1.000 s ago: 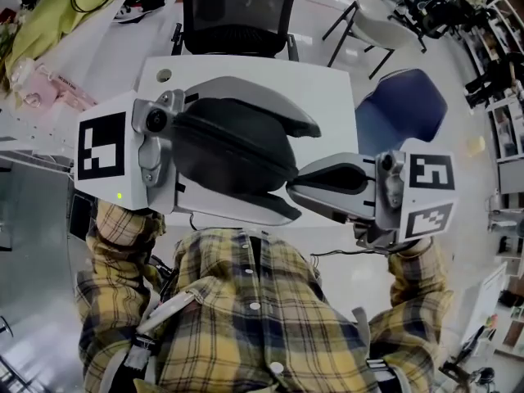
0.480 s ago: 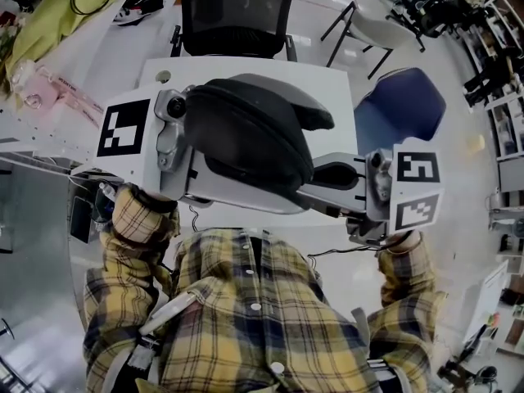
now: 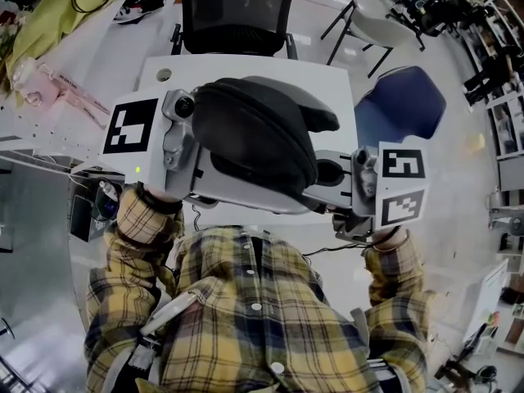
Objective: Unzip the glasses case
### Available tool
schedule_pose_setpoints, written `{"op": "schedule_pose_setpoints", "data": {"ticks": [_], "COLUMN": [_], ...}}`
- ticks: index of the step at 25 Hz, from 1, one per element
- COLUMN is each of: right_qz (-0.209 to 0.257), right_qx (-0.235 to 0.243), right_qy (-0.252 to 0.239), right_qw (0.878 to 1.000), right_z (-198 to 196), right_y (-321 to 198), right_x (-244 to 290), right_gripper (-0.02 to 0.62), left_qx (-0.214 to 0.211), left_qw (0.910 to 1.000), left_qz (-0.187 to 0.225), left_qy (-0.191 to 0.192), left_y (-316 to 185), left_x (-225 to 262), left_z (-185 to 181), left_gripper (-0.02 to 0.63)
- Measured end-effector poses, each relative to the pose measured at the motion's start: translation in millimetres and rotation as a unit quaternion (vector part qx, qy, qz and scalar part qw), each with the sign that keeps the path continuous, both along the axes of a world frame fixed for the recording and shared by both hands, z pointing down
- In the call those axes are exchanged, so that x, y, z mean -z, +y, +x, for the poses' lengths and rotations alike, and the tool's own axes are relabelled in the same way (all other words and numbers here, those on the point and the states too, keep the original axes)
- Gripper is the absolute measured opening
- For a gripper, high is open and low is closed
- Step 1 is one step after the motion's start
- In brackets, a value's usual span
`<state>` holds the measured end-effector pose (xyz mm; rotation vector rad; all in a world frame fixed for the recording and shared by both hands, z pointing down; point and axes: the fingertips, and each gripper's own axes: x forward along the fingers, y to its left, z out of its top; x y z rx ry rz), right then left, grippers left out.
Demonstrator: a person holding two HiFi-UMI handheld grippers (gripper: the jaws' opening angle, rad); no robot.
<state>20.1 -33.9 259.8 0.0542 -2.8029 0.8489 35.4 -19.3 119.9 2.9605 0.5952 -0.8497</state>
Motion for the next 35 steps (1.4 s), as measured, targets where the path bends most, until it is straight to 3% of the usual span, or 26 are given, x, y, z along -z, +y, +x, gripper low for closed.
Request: {"op": "schedule_pose_setpoints", "data": {"ticks": [10,22,32,35], "right_qz": [-0.012,0.051,0.169,0.198], "right_qx": [-0.019,-0.123,-0.250,-0.291], "right_qy": [0.000,0.001,0.019,0.024], "right_qw": [1.000,0.991,0.953,0.936], "right_z": [-12.1,7.4,32.6,40.7], "right_y": [0.2,-18.9,-36.1,-41.3], "right_x": [-16.1,-18.0,11.7,19.1], "right_gripper": [-0.002,0.000,0.000,0.000], "left_qx": [0.039,0.109,0.187,0.214], "left_qw": [0.9987,0.9899,0.9712,0.9632], "left_qz": [-0.004,-0.020,-0.043,-0.062], "left_qy": [-0.034,-0.089,-0.142,-0.151], "left_y": [-8.6,-29.5,-41.2,-47.1], "left_x": [-18.4,-41.2,-67.8,-78.8], "left_z": [-10.1,-15.9,-8.5,-6.0], "left_gripper": [0.242,0.242,0.242,0.242]}}
